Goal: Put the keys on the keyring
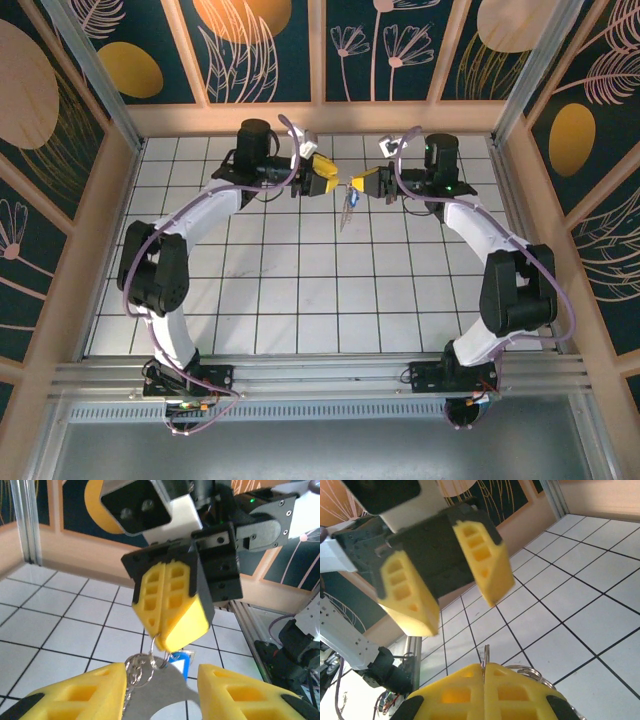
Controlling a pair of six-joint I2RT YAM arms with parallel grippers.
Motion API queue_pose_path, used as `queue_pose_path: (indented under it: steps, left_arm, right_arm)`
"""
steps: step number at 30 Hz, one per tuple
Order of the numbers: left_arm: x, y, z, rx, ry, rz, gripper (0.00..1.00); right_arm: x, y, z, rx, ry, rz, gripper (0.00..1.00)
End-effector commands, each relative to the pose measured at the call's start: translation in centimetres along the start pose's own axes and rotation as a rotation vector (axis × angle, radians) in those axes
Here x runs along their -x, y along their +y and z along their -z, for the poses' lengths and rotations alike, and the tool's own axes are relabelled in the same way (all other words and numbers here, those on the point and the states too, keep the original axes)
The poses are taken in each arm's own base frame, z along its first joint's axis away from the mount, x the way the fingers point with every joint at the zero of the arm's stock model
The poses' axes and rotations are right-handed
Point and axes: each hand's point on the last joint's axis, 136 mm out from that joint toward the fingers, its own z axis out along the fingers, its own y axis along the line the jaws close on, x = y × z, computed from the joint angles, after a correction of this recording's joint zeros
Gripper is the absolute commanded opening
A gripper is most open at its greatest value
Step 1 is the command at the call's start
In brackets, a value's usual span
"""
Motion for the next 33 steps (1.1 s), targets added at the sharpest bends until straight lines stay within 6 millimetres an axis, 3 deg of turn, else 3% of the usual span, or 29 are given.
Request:
queue_pose_path:
  steps: [1, 25, 33]
  left_arm:
    - [0.5, -0.6, 0.0, -0.066, 0.003, -0.010, 0.42]
    - [-0.4, -1.6, -1.7, -0.160, 0.004, 0.019, 0.39]
    - [-0.4, -2.0, -2.1, -0.172, 0.007, 0.018, 0.31]
  right_arm:
    - [1.1, 1.2, 0.3, 0.054, -0.002, 0.062, 0.00]
    - [0.8, 1.4, -1.1, 0.075, 0.007, 0.072, 0.00]
    - [0.8, 1.4, -1.1, 0.071, 0.007, 0.069, 0.00]
